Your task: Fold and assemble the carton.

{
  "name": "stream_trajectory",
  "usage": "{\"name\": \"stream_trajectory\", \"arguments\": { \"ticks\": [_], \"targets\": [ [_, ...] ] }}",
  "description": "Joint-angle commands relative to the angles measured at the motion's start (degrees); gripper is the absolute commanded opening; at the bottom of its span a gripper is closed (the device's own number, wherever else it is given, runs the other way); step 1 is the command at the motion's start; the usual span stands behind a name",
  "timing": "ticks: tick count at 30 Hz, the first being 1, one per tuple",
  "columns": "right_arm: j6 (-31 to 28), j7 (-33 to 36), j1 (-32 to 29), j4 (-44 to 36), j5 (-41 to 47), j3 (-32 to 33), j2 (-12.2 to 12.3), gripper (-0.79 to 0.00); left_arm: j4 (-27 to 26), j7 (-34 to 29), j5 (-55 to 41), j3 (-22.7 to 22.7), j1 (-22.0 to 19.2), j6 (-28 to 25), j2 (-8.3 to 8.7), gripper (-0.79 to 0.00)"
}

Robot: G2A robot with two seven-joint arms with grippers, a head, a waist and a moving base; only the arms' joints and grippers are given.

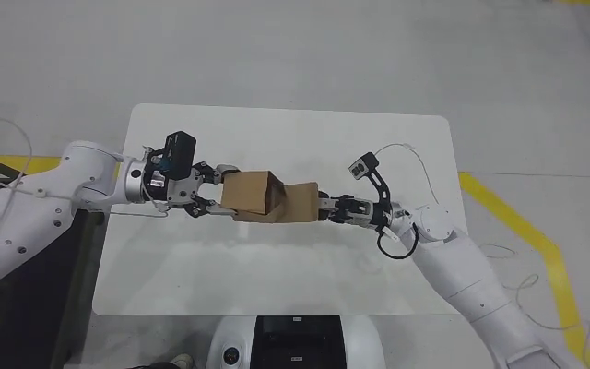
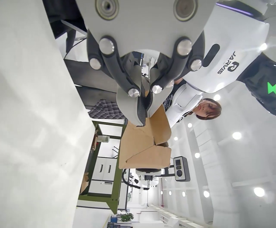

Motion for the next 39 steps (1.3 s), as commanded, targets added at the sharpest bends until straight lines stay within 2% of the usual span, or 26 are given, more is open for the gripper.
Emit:
{"name": "stream_trajectory", "arguments": {
  "ticks": [1, 20, 22, 24, 25, 27, 39],
  "targets": [
    [-0.44, 0.56, 0.38, 0.11, 0.74, -0.16, -0.27, -0.785, -0.05, -0.62, -0.17, 0.13, -0.05, 0.0, -0.18, -0.523],
    [0.08, -0.88, 3.36, -1.58, -2.54, -2.54, -2.57, -0.785, -0.2, -4.21, -0.92, 1.08, -1.34, 0.0, -1.4, -0.52],
    [0.45, -1.01, 3.3, -2.13, -2.67, -2.4, -2.65, -0.677, -0.21, -4.42, -0.96, 1.15, -1.42, 0.0, -1.44, -0.52],
    [0.75, -1.07, 3.19, -2.4, -2.82, -2.19, -2.71, -0.637, -0.24, -4.68, -1.05, 1.23, -1.49, 0.0, -1.49, -0.52],
    [0.94, -0.97, 3.14, -2.55, -2.91, -2.15, -2.74, -0.588, -0.27, -4.86, -0.99, 1.24, -1.56, 0.0, -1.52, -0.52],
    [1.43, -0.8, 3.08, -2.71, -3.22, -2.07, -2.79, -0.566, -0.35, -5.02, -0.97, 1.26, -1.66, 0.0, -1.58, -0.52],
    [2.65, -0.98, 2.63, -2.88, -6.55, -1.13, -2.93, -0.643, -0.2, -5.01, -0.85, 1.19, -1.81, 0.0, -1.72, -0.52]
  ]
}}
